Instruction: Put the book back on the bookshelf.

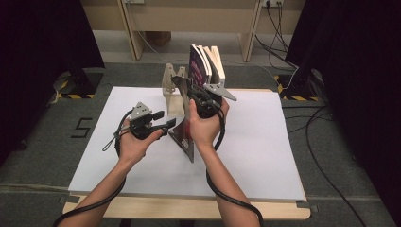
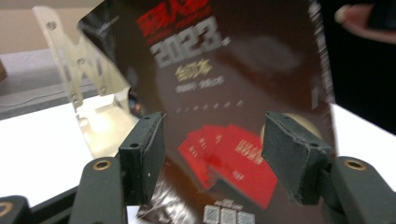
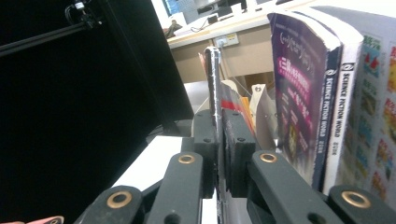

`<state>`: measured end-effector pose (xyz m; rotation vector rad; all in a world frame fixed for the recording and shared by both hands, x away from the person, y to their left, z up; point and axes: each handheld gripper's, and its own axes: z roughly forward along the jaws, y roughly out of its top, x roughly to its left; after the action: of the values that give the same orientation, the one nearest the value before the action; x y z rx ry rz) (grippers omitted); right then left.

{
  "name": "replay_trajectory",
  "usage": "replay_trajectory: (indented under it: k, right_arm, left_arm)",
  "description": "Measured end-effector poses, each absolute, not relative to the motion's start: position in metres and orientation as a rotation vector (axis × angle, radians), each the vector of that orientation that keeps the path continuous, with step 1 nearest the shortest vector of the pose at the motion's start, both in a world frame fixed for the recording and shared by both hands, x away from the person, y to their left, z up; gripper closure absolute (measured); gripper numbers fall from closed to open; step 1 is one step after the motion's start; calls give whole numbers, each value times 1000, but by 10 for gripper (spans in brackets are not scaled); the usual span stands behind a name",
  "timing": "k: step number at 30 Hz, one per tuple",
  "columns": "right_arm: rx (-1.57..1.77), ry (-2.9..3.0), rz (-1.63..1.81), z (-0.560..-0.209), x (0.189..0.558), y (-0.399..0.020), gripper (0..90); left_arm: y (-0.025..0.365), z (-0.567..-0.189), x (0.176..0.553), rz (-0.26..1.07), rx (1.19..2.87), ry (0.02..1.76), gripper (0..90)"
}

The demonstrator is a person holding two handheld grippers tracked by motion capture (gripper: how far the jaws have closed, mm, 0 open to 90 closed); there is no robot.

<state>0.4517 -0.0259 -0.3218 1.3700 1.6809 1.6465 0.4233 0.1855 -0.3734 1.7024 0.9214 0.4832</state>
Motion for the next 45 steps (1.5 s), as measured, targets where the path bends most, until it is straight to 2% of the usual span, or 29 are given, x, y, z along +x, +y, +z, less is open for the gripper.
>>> replay_trajectory:
  k: [17, 45]
  right_arm:
    - [1376, 1702, 1626, -322, 450, -21, 857]
    - [1367, 1725, 1606, -319, 450, -19, 856]
  left_arm:
    - [150, -358, 421, 454, 1730, 836, 368]
    - [126, -368, 436, 457, 1732, 902, 384]
